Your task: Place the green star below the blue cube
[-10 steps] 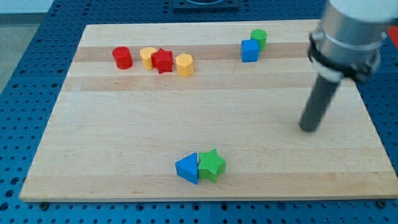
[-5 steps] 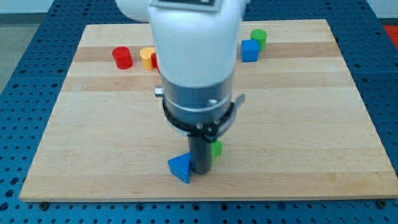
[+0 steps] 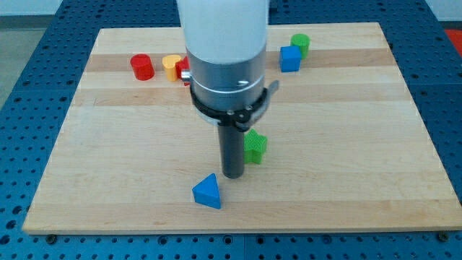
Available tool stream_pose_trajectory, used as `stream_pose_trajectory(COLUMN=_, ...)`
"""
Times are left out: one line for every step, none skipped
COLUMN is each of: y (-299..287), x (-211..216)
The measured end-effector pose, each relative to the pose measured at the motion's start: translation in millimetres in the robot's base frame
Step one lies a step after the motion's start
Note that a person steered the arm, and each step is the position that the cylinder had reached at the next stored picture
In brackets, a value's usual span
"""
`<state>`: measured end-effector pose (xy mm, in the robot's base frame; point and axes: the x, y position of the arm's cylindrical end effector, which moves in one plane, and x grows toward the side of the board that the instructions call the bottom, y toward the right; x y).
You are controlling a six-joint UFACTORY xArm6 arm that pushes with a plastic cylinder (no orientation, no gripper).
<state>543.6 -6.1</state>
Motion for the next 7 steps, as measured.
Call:
stream_pose_trajectory(y=36, x=-39)
stream_pose_trajectory(y=51, x=-91)
stream_pose_trajectory(y=58, x=-65)
stream_pose_trajectory(y=48, x=-37)
stream_pose_trajectory(y=39, x=-67)
stream_pose_trajectory(y=42, x=-103)
stream_pose_trajectory(y=52, x=-98)
